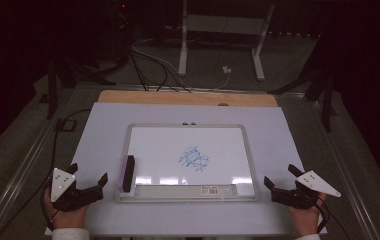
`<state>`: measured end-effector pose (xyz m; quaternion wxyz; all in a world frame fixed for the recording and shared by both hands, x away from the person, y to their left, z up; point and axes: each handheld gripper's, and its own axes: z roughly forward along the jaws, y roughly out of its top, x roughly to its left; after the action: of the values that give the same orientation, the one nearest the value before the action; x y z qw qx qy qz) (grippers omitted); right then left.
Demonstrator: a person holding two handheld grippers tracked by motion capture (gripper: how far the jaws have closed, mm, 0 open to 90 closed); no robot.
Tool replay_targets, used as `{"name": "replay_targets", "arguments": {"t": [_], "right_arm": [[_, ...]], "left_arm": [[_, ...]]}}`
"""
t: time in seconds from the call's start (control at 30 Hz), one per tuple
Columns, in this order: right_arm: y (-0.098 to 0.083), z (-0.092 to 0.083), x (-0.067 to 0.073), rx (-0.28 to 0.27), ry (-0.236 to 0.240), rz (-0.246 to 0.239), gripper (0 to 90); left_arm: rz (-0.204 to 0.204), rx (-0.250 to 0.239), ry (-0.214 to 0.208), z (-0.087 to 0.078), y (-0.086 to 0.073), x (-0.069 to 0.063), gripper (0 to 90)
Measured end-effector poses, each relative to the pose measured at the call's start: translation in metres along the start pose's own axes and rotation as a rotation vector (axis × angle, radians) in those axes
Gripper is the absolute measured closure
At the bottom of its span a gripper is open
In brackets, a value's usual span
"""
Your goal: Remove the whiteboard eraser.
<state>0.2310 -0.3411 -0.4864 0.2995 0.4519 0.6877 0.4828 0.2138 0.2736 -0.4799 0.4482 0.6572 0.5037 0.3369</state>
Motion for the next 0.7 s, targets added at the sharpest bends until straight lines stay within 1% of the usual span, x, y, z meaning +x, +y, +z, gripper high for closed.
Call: {"name": "replay_targets", "arguments": {"t": [0.17,0.2,0.23,0.4,0.57,0.63,0.7], "right_arm": [[0.000,0.001,0.000,0.007,-0.002,0.012,0.2],[0.000,0.001,0.000,0.006,-0.005,0.016,0.2],[0.000,0.000,-0.001,0.004,-0.005,0.020,0.2],[0.000,0.000,-0.003,0.002,-0.007,0.028,0.2],[-0.001,0.000,-0.004,0.002,-0.012,0.036,0.2],[-0.001,0.000,-0.005,0.002,-0.015,0.037,0.2],[0.000,-0.001,-0.005,0.001,-0.016,0.037,0.2]], "left_arm": [[-0.019,0.012,0.004,-0.002,-0.001,0.002,0.5],[-0.035,0.014,0.002,-0.002,0.000,0.003,0.5],[-0.041,0.010,0.002,-0.003,0.001,0.003,0.5],[-0.061,0.016,-0.016,-0.003,0.006,0.003,0.5],[-0.063,0.039,-0.034,0.000,0.012,0.000,0.5],[-0.060,0.044,-0.033,0.000,0.013,0.000,0.5],[-0.059,0.052,-0.046,0.001,0.016,-0.002,0.5]]}}
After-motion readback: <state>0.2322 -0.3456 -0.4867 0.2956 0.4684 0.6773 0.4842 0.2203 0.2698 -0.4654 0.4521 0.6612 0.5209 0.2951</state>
